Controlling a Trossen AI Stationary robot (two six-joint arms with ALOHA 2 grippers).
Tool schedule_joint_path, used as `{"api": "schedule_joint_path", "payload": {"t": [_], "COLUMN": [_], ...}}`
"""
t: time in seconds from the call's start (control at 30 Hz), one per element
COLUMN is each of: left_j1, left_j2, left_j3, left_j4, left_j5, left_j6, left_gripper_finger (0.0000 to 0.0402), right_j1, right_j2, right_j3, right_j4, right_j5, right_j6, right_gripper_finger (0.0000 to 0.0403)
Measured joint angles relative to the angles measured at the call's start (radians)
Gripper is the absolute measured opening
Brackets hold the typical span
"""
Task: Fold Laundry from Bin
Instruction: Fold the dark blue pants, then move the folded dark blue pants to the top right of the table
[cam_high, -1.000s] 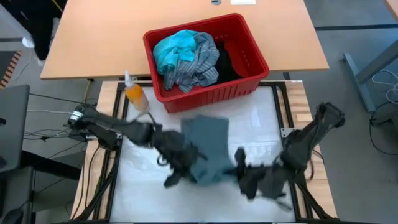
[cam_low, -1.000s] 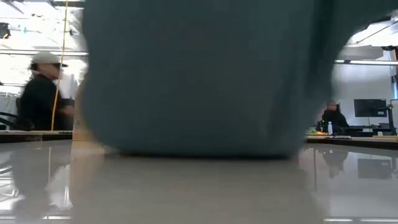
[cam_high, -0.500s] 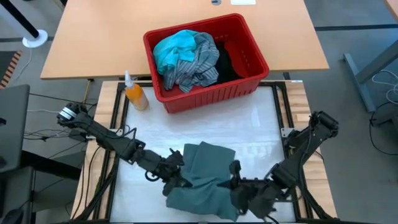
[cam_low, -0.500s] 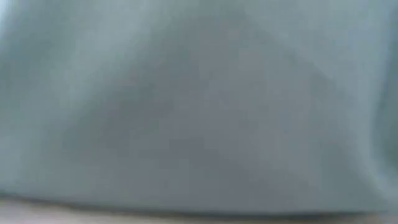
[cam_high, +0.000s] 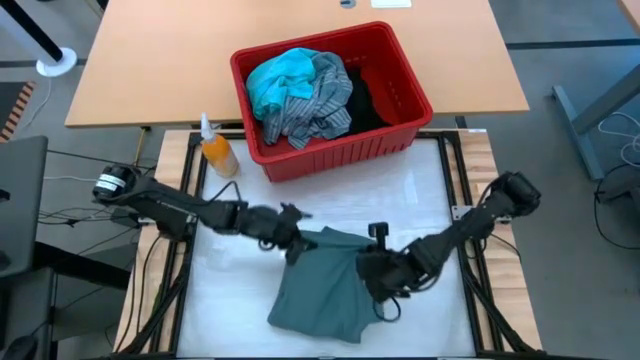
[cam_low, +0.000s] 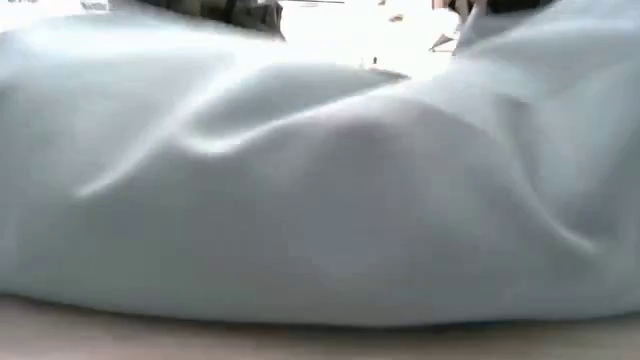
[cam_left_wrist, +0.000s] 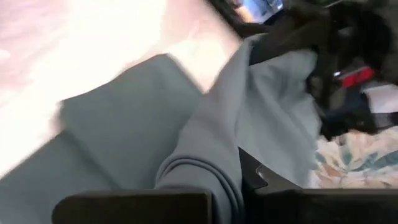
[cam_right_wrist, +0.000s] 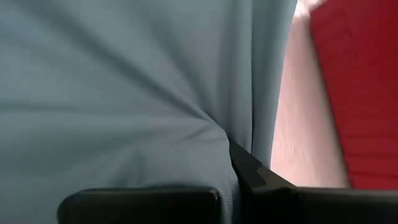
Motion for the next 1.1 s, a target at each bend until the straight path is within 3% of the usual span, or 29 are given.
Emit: {"api": "schedule_joint_path", "payload": {"t": [0.13, 0.3, 0.57, 0.8, 0.97, 1.1], "left_j1": [0.112, 0.215, 0.287, 0.344, 0.364, 0.325], "left_j2": [0.000, 0.007, 0.009, 0.007, -0.066, -0.185], "left_j3": [-0.037, -0.047, -0.048, -0.048, -0.049, -0.048], "left_j4": [0.005, 0.000, -0.039, -0.073, -0.071, -0.058], "left_j5": [0.097, 0.170, 0.228, 0.242, 0.248, 0.247], "left_j6": [0.012, 0.048, 0.089, 0.100, 0.146, 0.220], "left_gripper_finger": [0.0000, 0.0010, 0.0086, 0.0123, 0.0122, 0.0119], "right_j1": [-0.070, -0.147, -0.228, -0.228, -0.228, -0.228], "right_j2": [-0.008, -0.007, -0.010, -0.054, -0.123, -0.209], "right_j3": [-0.059, -0.090, -0.090, -0.041, 0.005, 0.022], "right_j4": [0.048, 0.033, -0.027, -0.225, -0.321, -0.284], "right_j5": [-0.051, -0.101, -0.335, -0.364, -0.367, -0.414], "right_j6": [-0.008, -0.008, -0.048, -0.071, -0.027, 0.086], "right_gripper_finger": [0.0031, 0.0068, 0.0171, 0.0255, 0.0264, 0.0265]}}
